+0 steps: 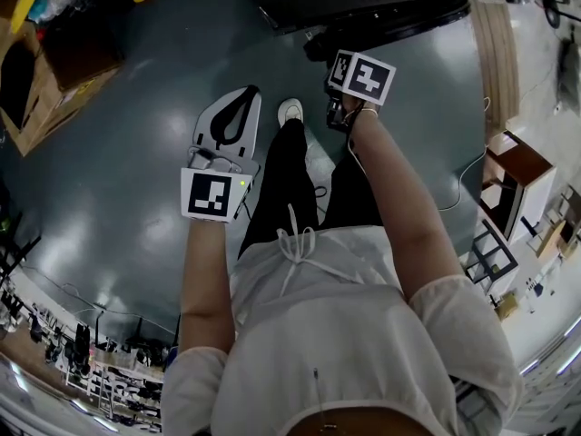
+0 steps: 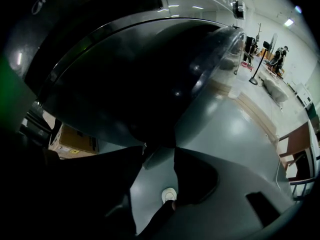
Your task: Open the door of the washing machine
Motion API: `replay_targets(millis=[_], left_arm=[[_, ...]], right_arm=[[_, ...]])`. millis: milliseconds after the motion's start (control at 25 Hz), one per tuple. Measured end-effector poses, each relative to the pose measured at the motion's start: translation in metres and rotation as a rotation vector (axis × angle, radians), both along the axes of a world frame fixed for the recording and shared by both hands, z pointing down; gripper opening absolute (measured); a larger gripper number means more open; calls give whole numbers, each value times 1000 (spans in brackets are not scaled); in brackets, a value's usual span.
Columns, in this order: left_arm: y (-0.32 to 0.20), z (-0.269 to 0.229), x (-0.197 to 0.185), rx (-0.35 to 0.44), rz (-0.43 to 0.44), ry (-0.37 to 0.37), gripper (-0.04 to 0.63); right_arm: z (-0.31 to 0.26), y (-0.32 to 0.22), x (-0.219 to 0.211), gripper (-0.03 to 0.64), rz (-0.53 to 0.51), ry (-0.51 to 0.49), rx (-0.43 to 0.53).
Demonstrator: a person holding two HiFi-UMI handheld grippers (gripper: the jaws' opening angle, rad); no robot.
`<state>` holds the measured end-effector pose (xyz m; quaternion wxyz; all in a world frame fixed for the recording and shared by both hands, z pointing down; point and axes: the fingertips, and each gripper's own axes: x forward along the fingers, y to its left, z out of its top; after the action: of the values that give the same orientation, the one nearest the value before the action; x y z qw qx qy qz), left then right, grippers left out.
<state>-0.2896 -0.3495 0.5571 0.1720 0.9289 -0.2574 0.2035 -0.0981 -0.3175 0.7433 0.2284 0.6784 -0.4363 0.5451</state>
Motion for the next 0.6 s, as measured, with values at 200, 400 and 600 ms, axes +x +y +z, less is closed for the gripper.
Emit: replay_targets(millis=[200,400,600], left_arm=[[22,1,17,1,33,3,23],[52,-3,42,8,67,-4,23],[91,-8,84,17,90,5,23]], right_arm=[[-2,37,7,186,-15,-21,-4],[-2,80,22,183,-88,-5,6],[-5,123,45,169,-134,-28,14]])
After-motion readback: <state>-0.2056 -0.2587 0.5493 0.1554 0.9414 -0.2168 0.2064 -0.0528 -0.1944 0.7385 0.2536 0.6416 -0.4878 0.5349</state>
